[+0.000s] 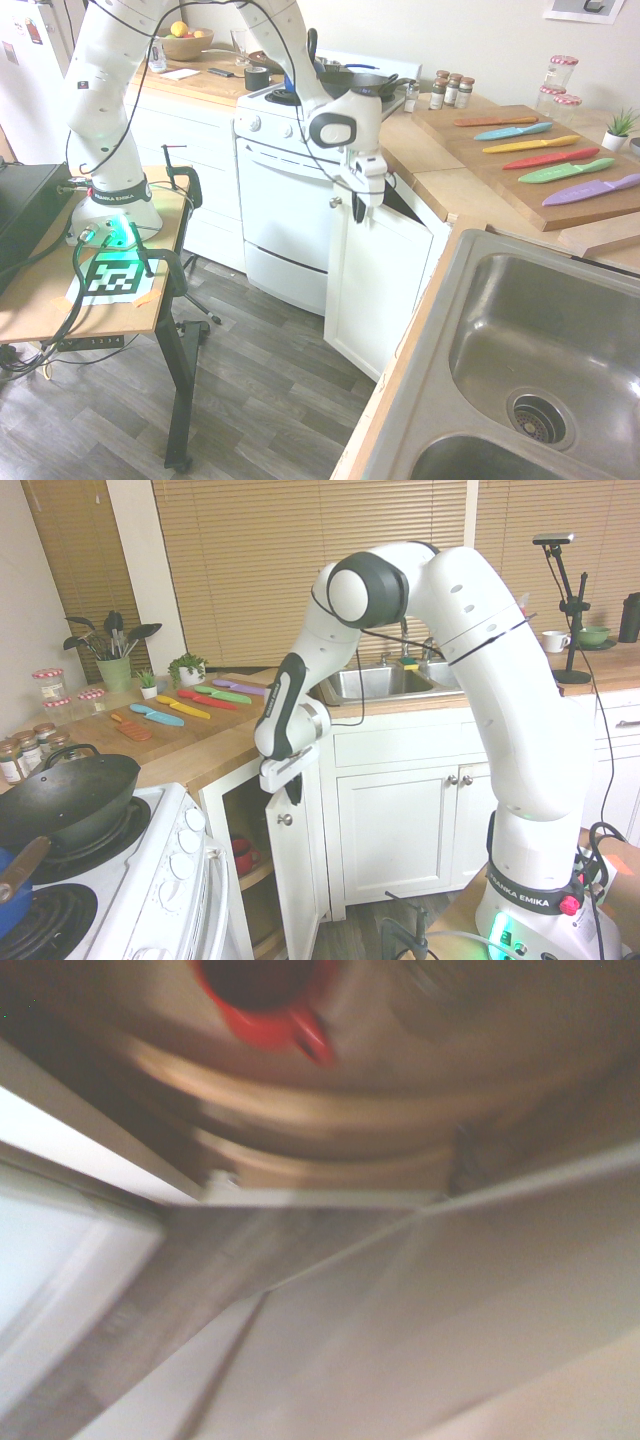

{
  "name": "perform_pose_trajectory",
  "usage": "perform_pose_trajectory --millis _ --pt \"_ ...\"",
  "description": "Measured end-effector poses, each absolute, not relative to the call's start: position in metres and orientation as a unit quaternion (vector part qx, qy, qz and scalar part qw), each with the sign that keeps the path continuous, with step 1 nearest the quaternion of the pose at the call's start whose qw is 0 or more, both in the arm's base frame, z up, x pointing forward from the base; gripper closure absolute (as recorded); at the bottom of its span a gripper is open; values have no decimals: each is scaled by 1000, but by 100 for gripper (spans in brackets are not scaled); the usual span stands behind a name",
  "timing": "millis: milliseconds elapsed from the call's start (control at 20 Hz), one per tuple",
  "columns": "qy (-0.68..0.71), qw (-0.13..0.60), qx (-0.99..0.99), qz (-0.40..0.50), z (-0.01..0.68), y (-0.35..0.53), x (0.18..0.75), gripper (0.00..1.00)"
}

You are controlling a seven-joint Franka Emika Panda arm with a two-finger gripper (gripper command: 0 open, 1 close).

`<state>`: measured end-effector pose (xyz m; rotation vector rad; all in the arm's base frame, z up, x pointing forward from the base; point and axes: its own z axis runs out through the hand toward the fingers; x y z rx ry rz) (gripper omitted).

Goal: Close the cabinet

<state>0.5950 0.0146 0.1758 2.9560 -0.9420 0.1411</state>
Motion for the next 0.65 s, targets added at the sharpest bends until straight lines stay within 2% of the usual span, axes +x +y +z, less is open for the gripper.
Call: perform_pose_trajectory --millis 350,650 --pt "-309 0 950 39 207 63 637 100" --pt "-316 -13 948 44 196 71 631 100"
